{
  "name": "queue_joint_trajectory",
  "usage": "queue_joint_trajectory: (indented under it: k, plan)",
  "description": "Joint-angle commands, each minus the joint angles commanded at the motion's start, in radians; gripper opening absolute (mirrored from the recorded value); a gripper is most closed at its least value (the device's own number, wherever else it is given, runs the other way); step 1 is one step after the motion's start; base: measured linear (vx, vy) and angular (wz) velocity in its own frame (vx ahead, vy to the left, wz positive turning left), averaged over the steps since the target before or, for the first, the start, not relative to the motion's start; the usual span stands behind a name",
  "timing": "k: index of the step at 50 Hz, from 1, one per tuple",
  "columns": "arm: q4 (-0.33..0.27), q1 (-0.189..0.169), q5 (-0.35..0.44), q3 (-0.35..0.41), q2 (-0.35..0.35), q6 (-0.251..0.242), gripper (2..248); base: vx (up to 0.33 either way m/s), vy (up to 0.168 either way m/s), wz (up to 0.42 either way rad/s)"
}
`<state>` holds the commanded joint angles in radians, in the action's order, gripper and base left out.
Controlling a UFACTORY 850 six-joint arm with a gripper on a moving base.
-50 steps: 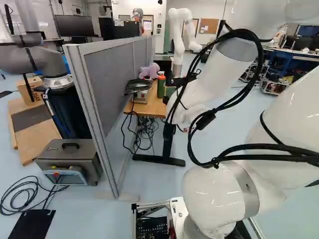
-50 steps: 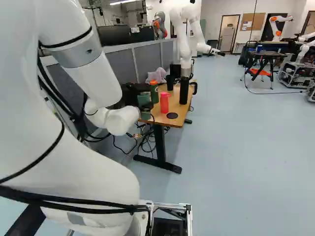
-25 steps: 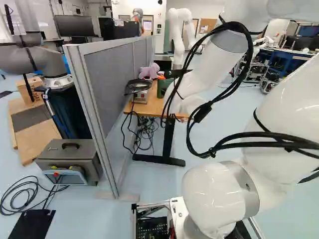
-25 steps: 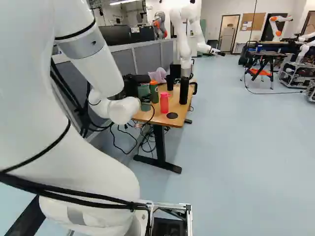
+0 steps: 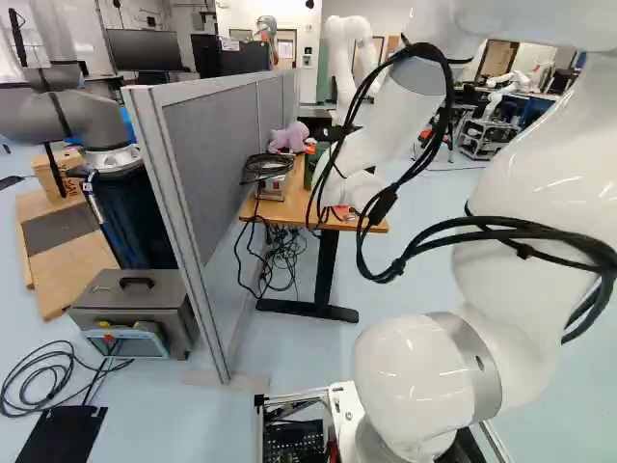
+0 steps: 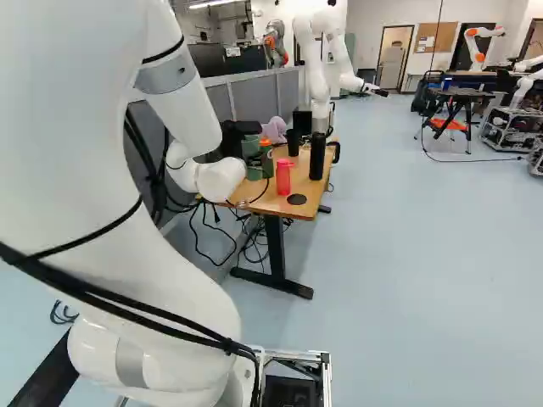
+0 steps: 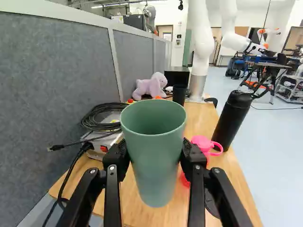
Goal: Place the green cup on the table
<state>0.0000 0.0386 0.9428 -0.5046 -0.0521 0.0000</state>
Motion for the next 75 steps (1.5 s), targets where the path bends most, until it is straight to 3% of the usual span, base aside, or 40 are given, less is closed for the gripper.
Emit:
queue_joint_trajectory:
  k: [42,75]
  plan:
    - [0.000,0.000,0.054,-0.012,-0.110,0.000,125,0.000,0.000,0.000]
    - [0.000,0.000,0.229,-0.018,-0.192,0.000,125,0.000,0.000,0.000]
